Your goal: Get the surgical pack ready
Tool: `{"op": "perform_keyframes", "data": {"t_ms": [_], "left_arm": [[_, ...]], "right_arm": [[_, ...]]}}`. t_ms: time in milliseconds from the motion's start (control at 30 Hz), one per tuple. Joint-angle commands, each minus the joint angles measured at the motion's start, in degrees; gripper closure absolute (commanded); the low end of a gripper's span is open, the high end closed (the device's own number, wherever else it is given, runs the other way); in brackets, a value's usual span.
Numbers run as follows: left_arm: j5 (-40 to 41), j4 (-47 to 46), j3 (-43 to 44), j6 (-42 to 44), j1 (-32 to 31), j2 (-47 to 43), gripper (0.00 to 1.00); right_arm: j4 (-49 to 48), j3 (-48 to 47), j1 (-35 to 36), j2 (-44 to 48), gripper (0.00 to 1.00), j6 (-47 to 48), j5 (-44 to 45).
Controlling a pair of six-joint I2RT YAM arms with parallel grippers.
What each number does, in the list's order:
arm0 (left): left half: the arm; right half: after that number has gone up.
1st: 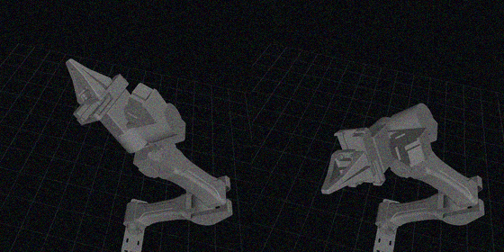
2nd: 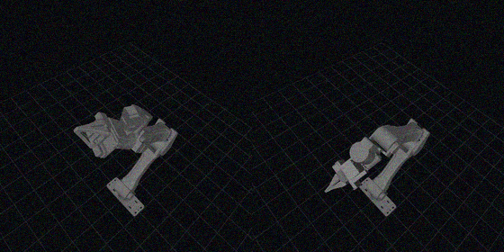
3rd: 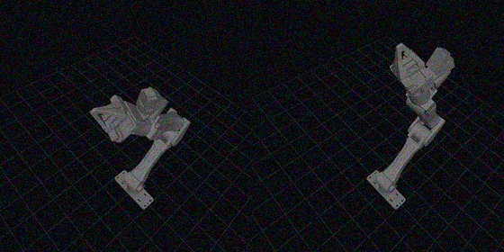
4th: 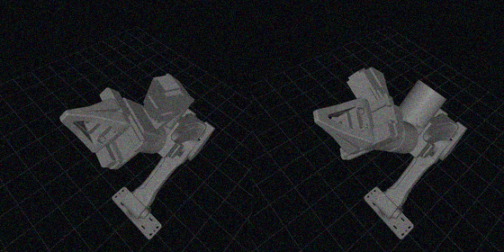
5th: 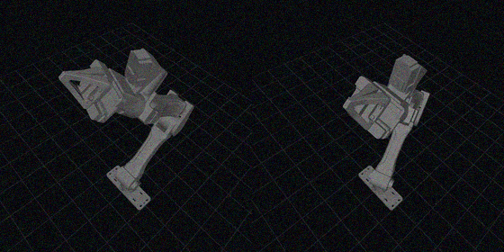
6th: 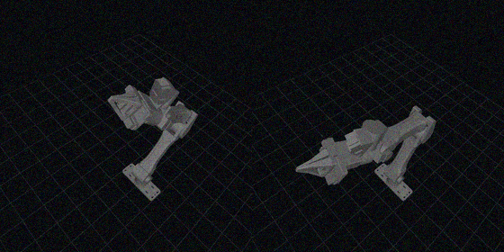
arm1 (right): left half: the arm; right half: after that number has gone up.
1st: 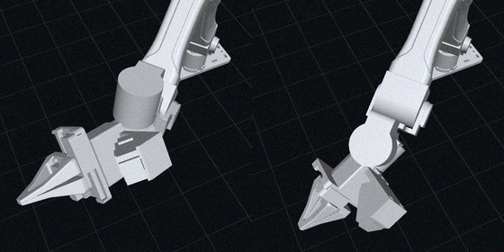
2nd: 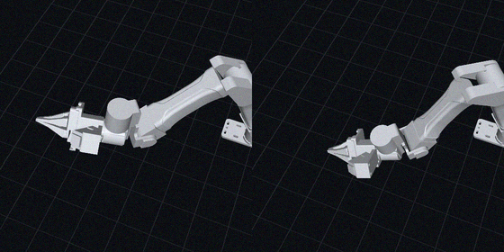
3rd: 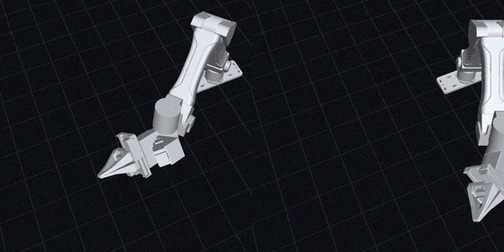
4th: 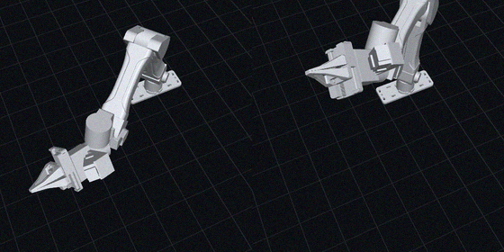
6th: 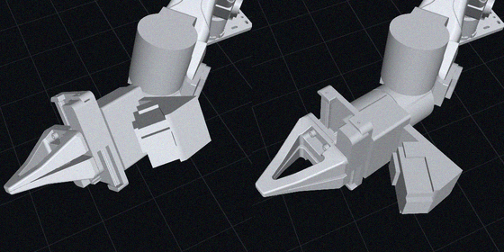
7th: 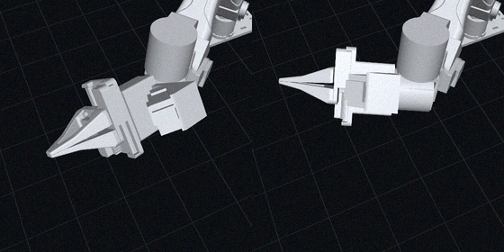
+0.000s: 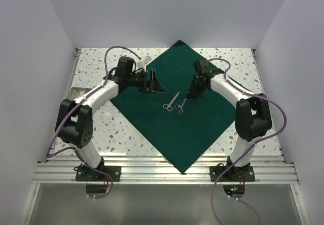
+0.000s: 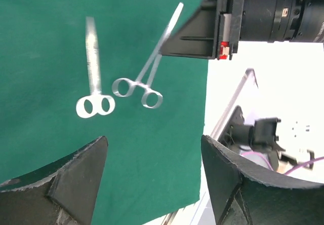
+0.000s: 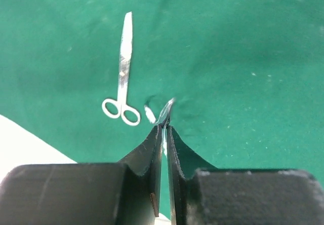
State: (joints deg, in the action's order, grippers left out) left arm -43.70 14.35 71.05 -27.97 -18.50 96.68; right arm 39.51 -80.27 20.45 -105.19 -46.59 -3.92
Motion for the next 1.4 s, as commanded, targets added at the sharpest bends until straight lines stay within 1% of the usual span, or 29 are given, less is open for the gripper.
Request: {"op": "perform_keyframes", "data": {"t_ms": [0,133,267,333,367,433,467,533,567,600,667,733,767,800,967,1367], "left_arm": [[-3.50,-8.53,0.50,-1.39,-3.37,2.18,0.21],[-1.31,-8.90,2.17,-0.51,-5.93,4.12,0.21],[1.60,-9.51,0.77,-1.30,-6.11,2.46,0.22],[3.35,-8.03,0.58,-0.78,-6.11,1.49,0.22],[4.67,-6.37,1.45,0.88,-6.11,1.32,0.22],[7.66,-2.93,1.81,2.03,-6.11,0.44,0.22],[9.84,-1.10,2.25,2.82,-6.02,-0.09,0.22],[11.79,0.50,3.04,3.96,-6.02,-0.62,0.22],[13.36,1.90,3.39,4.41,-6.02,-0.79,0.22],[13.99,2.69,3.92,4.67,-6.02,-0.71,0.22],[14.70,4.10,5.06,5.46,-5.85,-0.36,0.22],[15.22,4.55,5.68,5.64,-5.84,-0.09,0.22],[14.97,4.72,5.86,5.64,-5.76,0.26,0.22],[14.53,4.72,5.95,5.47,-5.67,0.43,0.22],[13.47,4.55,6.30,5.38,-5.32,1.49,0.22],[9.78,4.20,6.65,5.29,-2.51,3.25,0.22]], "right_arm": [[-5.75,1.96,0.91,4.02,1.00,4.05,-3.89],[-6.37,3.45,1.44,6.13,1.00,4.49,-4.43],[-4.88,2.31,2.05,5.43,1.00,6.42,-3.56],[-5.76,2.57,2.23,5.78,1.00,5.98,-2.06],[-5.41,2.05,2.23,4.56,1.00,5.72,-1.97],[-2.08,-0.83,2.32,2.63,0.75,3.80,-0.30],[0.98,-1.81,2.32,0.62,0.62,1.09,1.36],[3.19,-4.97,2.49,-1.85,0.59,-1.39,2.33],[7.82,-6.46,2.67,-4.74,0.58,-3.14,3.56],[9.43,-8.83,2.93,-5.90,0.55,-6.99,3.75],[10.85,-10.16,3.37,-8.01,0.53,-9.74,4.79],[12.43,-11.75,4.07,-10.21,0.49,-12.56,6.29],[14.35,-12.36,4.25,-10.91,0.45,-13.08,7.34],[15.15,-13.32,4.51,-11.96,0.38,-13.96,8.22],[14.81,-11.84,4.51,-12.23,0.38,-15.72,9.81],[17.88,-17.55,4.51,-20.40,0.43,-15.47,12.01]]}}
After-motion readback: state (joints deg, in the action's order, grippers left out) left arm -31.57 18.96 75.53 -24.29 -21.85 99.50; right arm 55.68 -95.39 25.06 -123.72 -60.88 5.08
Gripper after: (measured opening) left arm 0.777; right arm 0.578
